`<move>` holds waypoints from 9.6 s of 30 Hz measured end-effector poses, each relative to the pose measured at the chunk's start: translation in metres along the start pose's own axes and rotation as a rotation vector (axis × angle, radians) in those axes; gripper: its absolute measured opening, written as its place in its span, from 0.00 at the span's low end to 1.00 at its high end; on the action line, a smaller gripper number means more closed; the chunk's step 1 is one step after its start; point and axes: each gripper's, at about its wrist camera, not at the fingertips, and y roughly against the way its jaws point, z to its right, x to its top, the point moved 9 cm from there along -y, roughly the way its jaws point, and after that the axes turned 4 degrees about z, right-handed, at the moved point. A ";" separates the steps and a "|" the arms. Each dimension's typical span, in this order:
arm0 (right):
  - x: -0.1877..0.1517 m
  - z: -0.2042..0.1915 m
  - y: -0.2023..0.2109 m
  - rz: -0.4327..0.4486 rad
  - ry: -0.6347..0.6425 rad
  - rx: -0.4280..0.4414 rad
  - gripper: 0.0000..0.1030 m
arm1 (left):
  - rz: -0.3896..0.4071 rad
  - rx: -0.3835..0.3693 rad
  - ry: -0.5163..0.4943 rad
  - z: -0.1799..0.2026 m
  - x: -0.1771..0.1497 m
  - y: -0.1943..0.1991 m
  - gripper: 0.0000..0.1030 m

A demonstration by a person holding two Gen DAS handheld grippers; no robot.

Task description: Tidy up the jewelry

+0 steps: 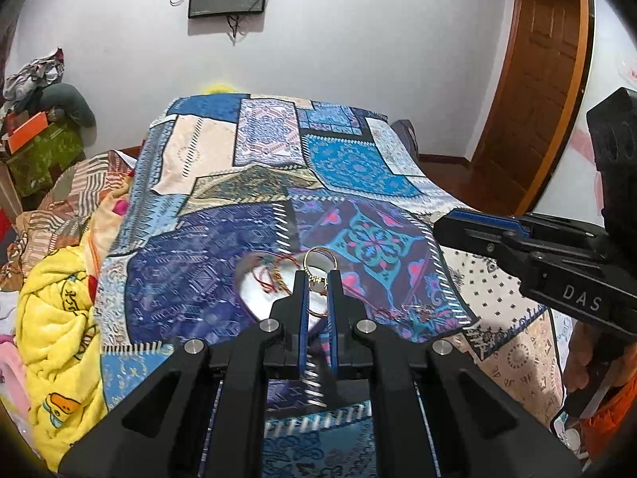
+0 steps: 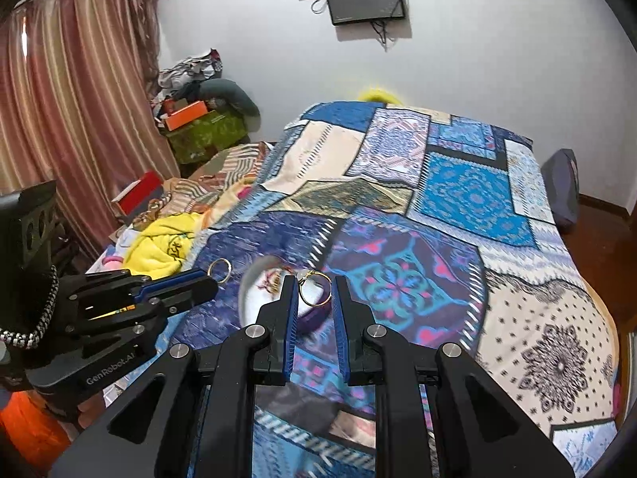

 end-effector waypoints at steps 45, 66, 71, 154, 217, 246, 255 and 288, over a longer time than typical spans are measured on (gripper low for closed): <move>-0.032 -0.013 -0.105 -0.177 0.078 0.007 0.15 | -0.108 0.042 -0.001 -0.047 -0.022 -0.083 0.07; -0.011 -0.005 -0.058 -0.111 0.051 -0.024 0.22 | -0.064 0.053 0.039 -0.046 0.001 -0.039 0.29; -0.010 0.012 -0.031 -0.086 0.052 -0.072 0.23 | -0.076 0.063 0.005 -0.033 -0.002 -0.033 0.31; -0.046 0.066 0.006 -0.075 -0.092 -0.083 0.27 | -0.126 -0.054 -0.074 0.050 -0.023 -0.051 0.19; -0.046 -0.029 -0.090 -0.182 0.016 0.063 0.27 | -0.151 -0.100 0.093 -0.057 -0.027 -0.073 0.19; -0.033 0.031 -0.002 -0.065 -0.077 -0.055 0.28 | -0.125 -0.069 -0.008 0.010 -0.013 -0.023 0.22; -0.071 0.078 0.010 -0.121 -0.151 -0.123 0.28 | -0.240 -0.121 -0.066 0.054 -0.051 -0.052 0.22; -0.109 0.080 -0.054 -0.307 -0.019 -0.074 0.09 | -0.352 -0.152 -0.069 0.073 -0.084 -0.110 0.34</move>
